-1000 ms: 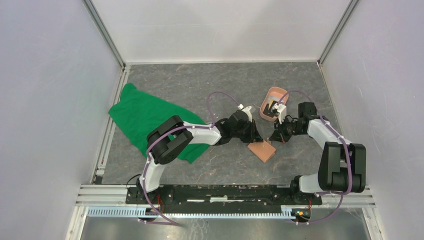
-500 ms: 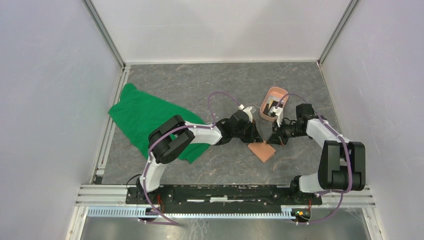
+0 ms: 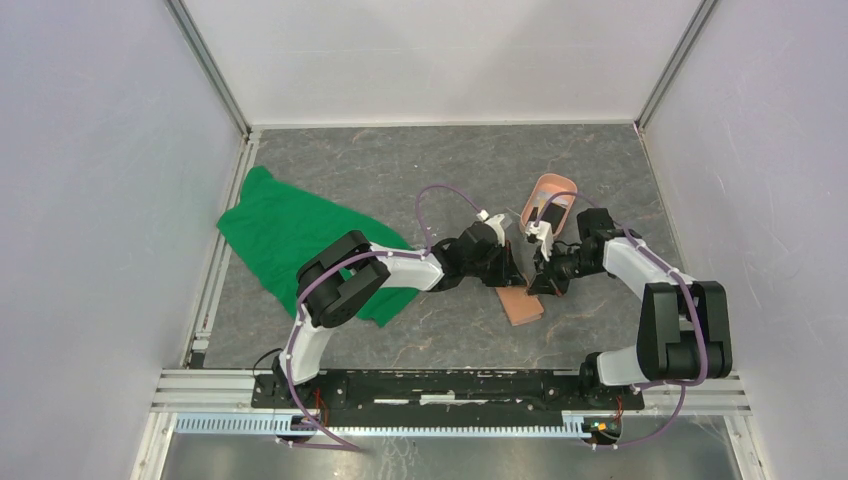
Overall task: Put the credit cards into the card holder
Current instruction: Close the card holder at the center of the board.
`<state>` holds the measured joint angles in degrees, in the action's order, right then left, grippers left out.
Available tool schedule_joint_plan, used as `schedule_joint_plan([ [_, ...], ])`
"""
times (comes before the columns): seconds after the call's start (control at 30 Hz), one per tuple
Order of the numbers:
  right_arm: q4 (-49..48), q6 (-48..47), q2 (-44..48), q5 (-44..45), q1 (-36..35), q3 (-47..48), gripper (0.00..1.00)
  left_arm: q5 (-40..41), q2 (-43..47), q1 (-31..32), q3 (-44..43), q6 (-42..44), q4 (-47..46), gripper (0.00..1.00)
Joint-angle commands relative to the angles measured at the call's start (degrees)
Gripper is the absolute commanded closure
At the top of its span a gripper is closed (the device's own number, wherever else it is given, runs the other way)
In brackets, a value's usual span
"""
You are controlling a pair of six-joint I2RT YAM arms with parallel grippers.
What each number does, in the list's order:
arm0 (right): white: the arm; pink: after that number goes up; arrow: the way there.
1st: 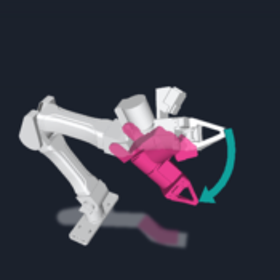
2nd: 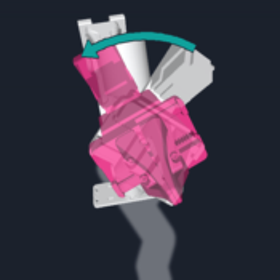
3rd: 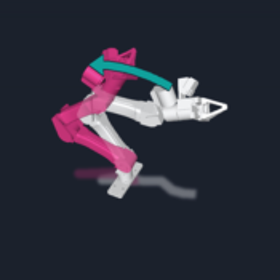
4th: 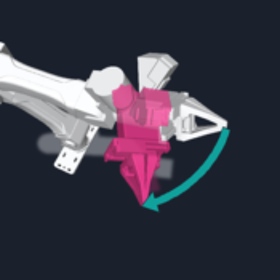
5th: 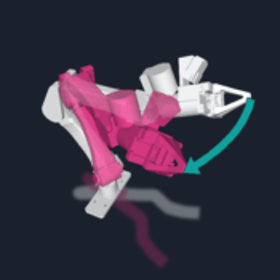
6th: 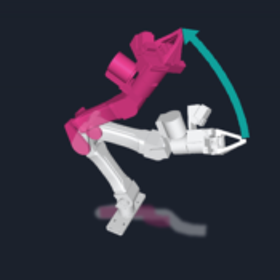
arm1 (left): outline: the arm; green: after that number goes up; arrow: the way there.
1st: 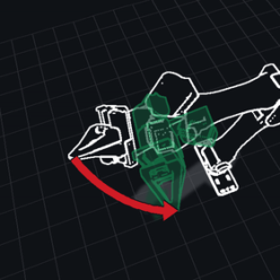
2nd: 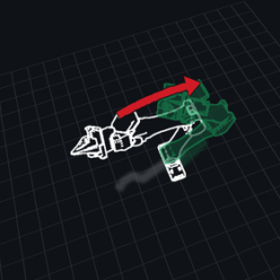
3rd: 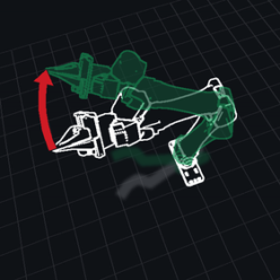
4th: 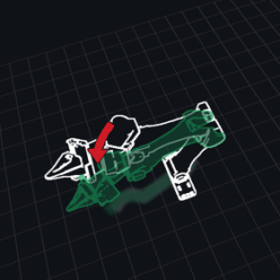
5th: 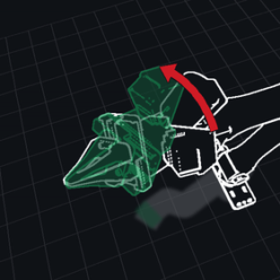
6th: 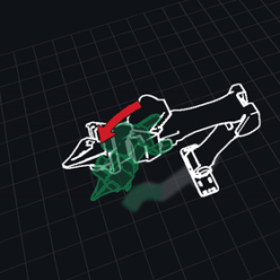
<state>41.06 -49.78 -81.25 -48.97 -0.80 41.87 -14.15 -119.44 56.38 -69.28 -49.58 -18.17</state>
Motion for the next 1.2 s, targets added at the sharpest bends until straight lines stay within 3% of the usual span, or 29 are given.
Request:
schedule_joint_plan([
  [0.0,-5.1,6.2,1.0,2.9,-2.3,-1.0,1.0,0.8,0.1,0.0,1.6,-0.1,0.4,0.84],
  [0.33,-6.7,9.5,0.7,4.3,-2.3,-1.3,1.0,2.3,12.0,-3.0,4.6,0.9,-1.7,0.68],
  [0.6,-5.7,9.0,0.4,3.0,-2.6,-0.6,1.0,1.5,20.4,-2.6,20.6,-2.9,-12.0,0.66],
  [0.8,-6.0,9.8,0.9,4.6,-4.2,-0.4,1.0,-0.1,15.7,0.4,22.3,-7.7,-19.2,0.73],
  [1.17,-7.4,11.8,1.3,6.4,-5.7,-0.9,1.0,-0.1,7.0,1.7,15.2,-7.1,-15.7,0.84],
])
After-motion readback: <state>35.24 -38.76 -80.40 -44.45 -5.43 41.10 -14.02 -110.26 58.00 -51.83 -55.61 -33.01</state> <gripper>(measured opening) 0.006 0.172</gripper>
